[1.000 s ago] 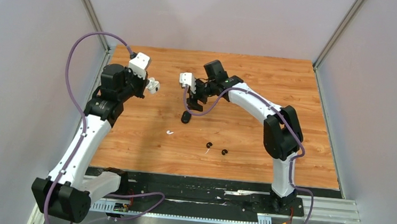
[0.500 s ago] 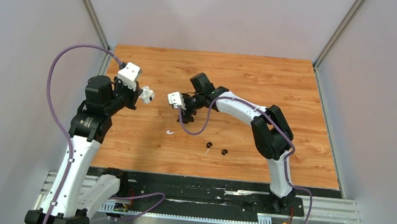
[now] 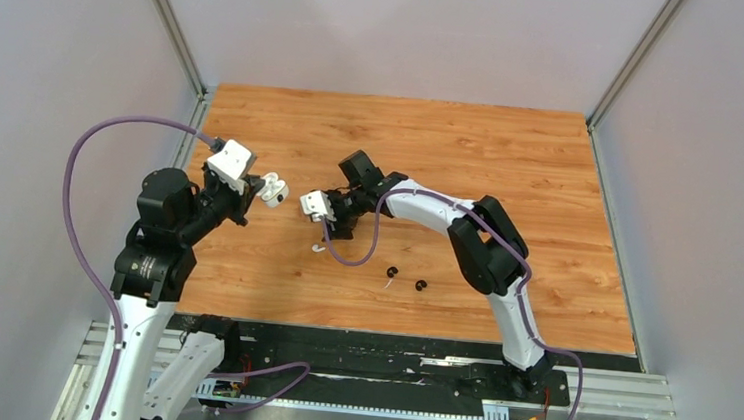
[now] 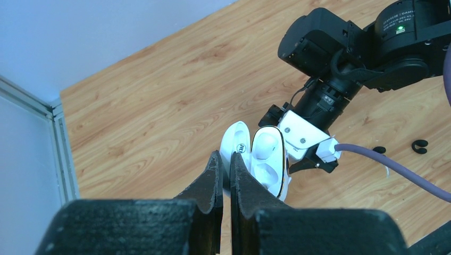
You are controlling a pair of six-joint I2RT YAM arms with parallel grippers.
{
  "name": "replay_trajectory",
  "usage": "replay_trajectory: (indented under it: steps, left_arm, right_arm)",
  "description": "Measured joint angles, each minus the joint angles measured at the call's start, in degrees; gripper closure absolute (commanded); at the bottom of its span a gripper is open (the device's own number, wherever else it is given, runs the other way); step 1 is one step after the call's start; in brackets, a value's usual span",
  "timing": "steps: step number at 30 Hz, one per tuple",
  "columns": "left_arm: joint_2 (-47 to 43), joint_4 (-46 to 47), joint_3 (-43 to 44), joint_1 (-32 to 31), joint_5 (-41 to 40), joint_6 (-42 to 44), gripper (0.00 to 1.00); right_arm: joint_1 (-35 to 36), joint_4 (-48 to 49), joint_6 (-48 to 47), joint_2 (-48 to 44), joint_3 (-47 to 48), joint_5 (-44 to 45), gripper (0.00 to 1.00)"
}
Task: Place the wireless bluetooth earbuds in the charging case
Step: Pick up the earbud from the center of the board.
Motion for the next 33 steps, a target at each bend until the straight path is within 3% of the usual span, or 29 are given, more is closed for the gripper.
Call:
replay_trajectory:
  steps: [12, 33]
  left_arm:
    - [-1.4, -1.7, 0.2, 0.0, -0.2, -1.8, 1.0]
    - [-3.1, -2.9, 0.0, 0.0, 0.2, -2.8, 1.0]
  right_arm:
    - [1.3, 0.4, -2.2, 3.6, 1.2, 4.4, 0.35]
    - [5.5, 1.0, -3.2, 2.1, -1.7, 3.8, 0.4]
